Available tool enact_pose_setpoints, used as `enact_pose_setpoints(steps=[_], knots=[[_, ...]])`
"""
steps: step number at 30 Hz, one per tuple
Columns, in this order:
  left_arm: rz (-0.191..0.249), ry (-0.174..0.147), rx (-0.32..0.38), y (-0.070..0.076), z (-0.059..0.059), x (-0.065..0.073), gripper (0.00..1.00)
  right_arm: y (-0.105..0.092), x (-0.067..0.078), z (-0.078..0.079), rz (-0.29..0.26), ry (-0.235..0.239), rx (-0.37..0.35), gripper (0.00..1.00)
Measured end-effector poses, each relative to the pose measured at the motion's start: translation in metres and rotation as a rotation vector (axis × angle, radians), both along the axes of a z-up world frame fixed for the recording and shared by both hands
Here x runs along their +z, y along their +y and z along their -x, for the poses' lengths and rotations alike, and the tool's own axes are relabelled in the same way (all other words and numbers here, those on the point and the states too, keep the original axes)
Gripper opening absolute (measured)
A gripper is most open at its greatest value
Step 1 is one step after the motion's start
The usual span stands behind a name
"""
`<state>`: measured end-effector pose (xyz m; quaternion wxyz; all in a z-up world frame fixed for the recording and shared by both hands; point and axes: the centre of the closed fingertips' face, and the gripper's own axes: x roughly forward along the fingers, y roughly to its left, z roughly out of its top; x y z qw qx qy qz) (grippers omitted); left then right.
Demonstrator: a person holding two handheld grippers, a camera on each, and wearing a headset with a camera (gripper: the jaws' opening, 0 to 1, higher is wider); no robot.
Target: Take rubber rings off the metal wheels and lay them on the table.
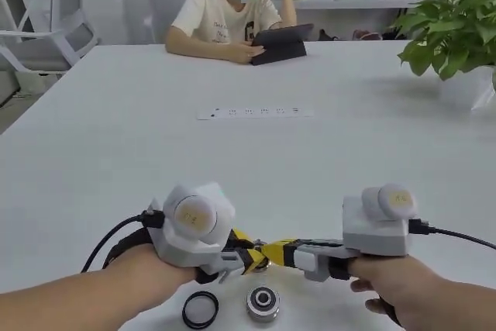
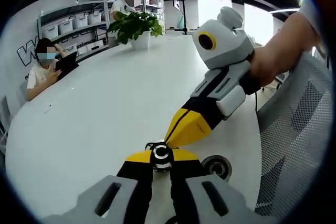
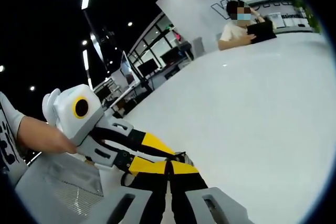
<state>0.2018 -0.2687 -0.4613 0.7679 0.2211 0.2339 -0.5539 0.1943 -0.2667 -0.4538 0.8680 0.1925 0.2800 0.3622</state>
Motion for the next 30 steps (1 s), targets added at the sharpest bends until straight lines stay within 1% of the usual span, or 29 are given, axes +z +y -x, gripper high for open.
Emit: enact_pose_setpoints(steps=[2, 6, 8, 12, 16, 21, 23, 25, 26, 27, 28, 29, 30], knots=[[0.000, 0.002, 0.002, 0.000, 0.000, 0.000, 0.06, -0.002, -0.001, 0.000, -0.005, -0.002, -0.002, 0.00], [0.001, 0.003, 0.002, 0.000, 0.000, 0.000, 0.06, -0.004, 0.001, 0.001, -0.037, 0.016, -0.013, 0.00], [0.002, 0.003, 0.002, 0.000, 0.000, 0.000, 0.06, -0.002, 0.002, 0.003, -0.056, 0.026, -0.006, 0.00], [0.001, 0.005, 0.001, 0.000, 0.000, 0.000, 0.07, 0.000, 0.005, 0.005, -0.071, 0.024, 0.008, 0.00], [0.005, 0.005, 0.002, 0.000, 0.000, 0.000, 0.07, -0.003, 0.005, 0.003, -0.065, 0.025, -0.008, 0.00], [0.016, 0.010, -0.002, 0.000, 0.000, 0.000, 0.07, -0.007, 0.001, 0.001, -0.035, 0.027, -0.018, 0.00], [0.015, 0.000, -0.013, -0.001, 0.000, 0.000, 0.07, -0.009, -0.001, 0.001, -0.022, 0.027, -0.021, 0.00], [0.009, -0.007, -0.021, -0.001, 0.001, 0.000, 0.07, -0.010, 0.000, 0.001, -0.023, 0.027, -0.024, 0.00], [0.009, -0.004, -0.024, -0.001, 0.001, 0.001, 0.07, -0.010, 0.000, 0.001, -0.022, 0.025, -0.025, 0.00], [0.012, 0.008, -0.026, -0.001, 0.002, 0.001, 0.07, -0.010, 0.000, 0.001, -0.023, 0.024, -0.026, 0.00], [0.020, 0.028, -0.026, 0.000, 0.003, 0.001, 0.08, -0.010, 0.001, 0.000, -0.024, 0.024, -0.025, 0.00], [0.016, 0.028, -0.029, 0.001, 0.003, 0.000, 0.08, -0.010, 0.001, 0.001, -0.022, 0.023, -0.025, 0.00], [0.012, 0.022, -0.034, 0.002, 0.004, 0.001, 0.08, -0.010, 0.001, 0.001, -0.021, 0.022, -0.024, 0.00]])
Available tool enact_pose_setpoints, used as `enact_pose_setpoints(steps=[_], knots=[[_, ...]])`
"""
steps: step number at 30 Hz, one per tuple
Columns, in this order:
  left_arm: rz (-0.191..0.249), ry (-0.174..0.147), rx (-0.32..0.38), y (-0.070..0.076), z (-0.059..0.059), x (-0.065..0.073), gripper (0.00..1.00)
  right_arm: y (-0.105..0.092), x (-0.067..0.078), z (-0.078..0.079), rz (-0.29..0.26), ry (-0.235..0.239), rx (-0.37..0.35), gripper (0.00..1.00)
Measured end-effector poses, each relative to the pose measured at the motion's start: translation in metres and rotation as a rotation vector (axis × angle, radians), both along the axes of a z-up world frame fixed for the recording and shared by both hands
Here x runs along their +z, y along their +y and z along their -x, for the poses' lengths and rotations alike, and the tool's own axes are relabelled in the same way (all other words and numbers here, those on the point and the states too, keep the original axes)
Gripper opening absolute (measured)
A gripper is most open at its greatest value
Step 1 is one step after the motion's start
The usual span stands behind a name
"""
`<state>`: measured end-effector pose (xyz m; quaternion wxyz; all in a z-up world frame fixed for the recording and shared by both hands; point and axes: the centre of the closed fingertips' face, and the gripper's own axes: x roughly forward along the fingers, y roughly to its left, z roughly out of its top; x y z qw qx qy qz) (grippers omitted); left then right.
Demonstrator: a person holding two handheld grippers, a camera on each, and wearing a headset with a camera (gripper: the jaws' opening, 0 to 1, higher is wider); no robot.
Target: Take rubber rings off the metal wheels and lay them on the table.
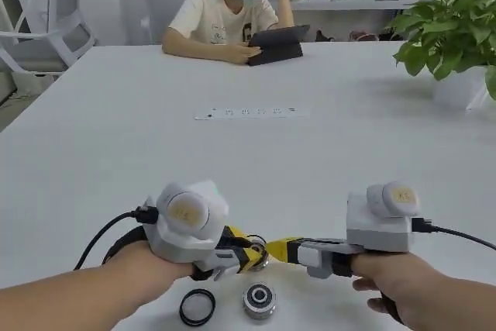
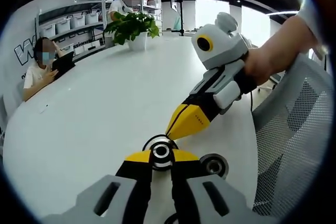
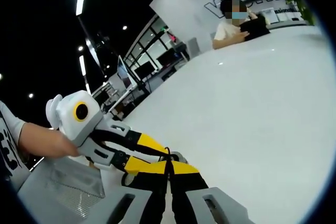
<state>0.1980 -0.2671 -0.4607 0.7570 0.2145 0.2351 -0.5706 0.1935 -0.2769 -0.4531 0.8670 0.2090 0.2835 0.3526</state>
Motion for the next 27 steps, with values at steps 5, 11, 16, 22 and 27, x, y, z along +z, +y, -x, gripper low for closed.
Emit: enact_pose_setpoints(steps=[5, 11, 16, 22, 27], knots=[[0.011, -0.002, -0.004, 0.004, 0.002, 0.007, 0.10, 0.000, 0.003, 0.001, -0.001, -0.002, 0.000, 0.00], [0.045, -0.002, -0.020, 0.006, 0.008, 0.020, 0.18, -0.001, 0.008, 0.001, -0.009, -0.007, -0.005, 0.00], [0.067, -0.008, -0.024, 0.011, 0.010, 0.030, 0.24, 0.000, 0.014, 0.002, -0.018, -0.017, -0.002, 0.00], [0.098, -0.014, -0.018, 0.019, 0.010, 0.044, 0.31, 0.000, 0.020, 0.004, -0.027, -0.025, -0.001, 0.00], [0.122, -0.015, -0.018, 0.026, 0.014, 0.055, 0.35, 0.000, 0.027, 0.005, -0.039, -0.034, -0.003, 0.00]])
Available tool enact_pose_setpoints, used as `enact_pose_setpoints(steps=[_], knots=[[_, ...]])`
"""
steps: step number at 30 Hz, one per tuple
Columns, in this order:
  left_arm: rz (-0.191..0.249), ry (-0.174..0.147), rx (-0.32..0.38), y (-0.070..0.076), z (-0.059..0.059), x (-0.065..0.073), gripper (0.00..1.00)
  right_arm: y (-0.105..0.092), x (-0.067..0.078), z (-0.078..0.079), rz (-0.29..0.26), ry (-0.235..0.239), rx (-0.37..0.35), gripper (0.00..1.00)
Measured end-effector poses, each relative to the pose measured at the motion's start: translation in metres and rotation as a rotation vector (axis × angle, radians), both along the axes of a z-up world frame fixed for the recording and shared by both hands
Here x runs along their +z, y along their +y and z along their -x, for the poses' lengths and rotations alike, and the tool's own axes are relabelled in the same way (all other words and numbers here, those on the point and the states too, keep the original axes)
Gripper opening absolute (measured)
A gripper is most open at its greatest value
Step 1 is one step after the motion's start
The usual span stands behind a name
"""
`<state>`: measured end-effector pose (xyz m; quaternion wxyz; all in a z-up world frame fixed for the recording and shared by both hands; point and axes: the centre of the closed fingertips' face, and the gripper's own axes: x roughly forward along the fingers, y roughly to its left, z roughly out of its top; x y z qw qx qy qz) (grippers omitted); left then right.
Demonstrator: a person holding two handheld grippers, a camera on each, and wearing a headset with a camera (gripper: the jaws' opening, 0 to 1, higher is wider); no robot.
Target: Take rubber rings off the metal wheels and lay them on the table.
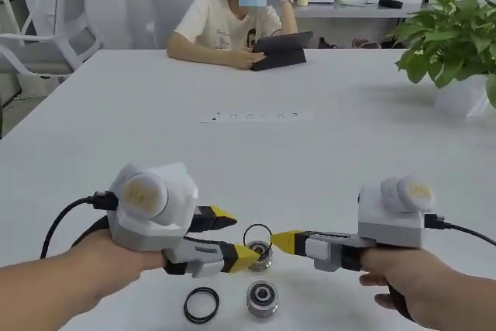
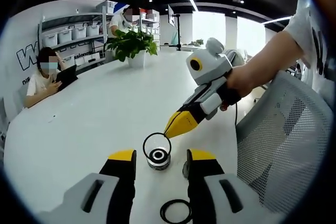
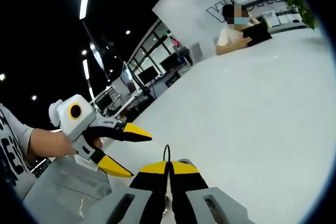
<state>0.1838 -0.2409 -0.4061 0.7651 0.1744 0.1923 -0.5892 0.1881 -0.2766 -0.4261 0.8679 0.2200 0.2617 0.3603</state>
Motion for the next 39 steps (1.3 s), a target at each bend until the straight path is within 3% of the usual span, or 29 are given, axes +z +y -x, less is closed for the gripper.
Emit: enact_pose_setpoints(steps=[14, 22, 35, 39], knots=[[0.060, -0.003, 0.008, 0.019, 0.012, 0.028, 0.50, 0.008, 0.014, 0.005, -0.018, -0.018, 0.021, 0.00], [0.084, -0.005, 0.020, 0.033, 0.017, 0.036, 0.58, 0.016, 0.020, 0.008, -0.024, -0.024, 0.046, 0.00], [0.088, -0.002, 0.040, 0.059, 0.030, 0.040, 0.68, 0.034, 0.024, 0.012, -0.030, -0.013, 0.101, 0.00], [0.095, -0.009, 0.054, 0.068, 0.029, 0.042, 0.72, 0.039, 0.023, 0.012, -0.028, -0.009, 0.120, 0.00]])
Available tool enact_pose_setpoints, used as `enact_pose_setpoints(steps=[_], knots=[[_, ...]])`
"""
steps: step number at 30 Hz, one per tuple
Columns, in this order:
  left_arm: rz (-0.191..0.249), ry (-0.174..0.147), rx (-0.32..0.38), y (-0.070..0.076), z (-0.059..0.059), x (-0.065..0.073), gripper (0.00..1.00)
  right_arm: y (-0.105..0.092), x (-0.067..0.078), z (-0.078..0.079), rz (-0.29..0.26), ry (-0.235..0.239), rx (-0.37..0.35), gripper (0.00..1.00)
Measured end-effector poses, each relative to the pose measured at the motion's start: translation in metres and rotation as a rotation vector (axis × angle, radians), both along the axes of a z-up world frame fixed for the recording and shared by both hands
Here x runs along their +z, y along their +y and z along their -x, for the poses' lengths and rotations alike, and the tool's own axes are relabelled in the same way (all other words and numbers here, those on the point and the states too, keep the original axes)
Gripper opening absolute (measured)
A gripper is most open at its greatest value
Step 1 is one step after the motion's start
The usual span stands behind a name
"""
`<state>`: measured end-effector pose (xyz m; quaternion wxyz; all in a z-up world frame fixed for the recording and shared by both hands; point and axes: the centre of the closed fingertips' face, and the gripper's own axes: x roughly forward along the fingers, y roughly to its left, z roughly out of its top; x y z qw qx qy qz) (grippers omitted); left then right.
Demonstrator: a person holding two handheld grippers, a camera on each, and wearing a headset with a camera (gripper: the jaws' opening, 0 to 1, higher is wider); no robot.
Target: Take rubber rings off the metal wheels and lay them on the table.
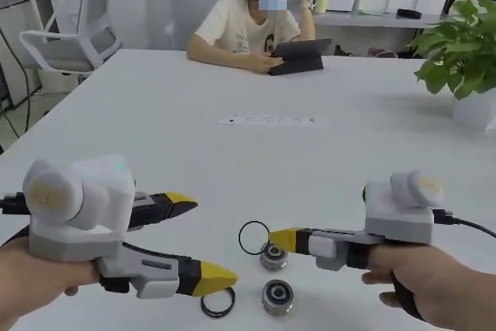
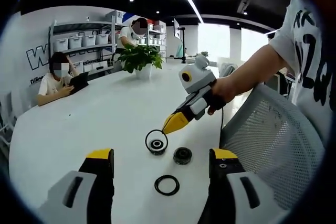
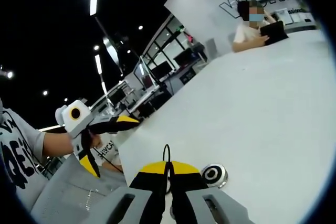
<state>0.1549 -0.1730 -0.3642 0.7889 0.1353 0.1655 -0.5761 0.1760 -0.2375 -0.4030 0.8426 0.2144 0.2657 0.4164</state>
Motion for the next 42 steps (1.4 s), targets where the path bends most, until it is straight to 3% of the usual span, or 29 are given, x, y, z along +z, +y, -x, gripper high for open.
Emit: enact_pose_setpoints(steps=[16, 42], knots=[[-0.005, -0.005, 0.020, 0.024, 0.006, 0.003, 0.81, 0.032, -0.016, 0.012, 0.032, 0.068, 0.116, 0.00], [-0.002, 0.010, 0.042, 0.038, 0.008, 0.001, 0.83, 0.055, -0.052, 0.034, 0.149, 0.178, 0.242, 0.00]])
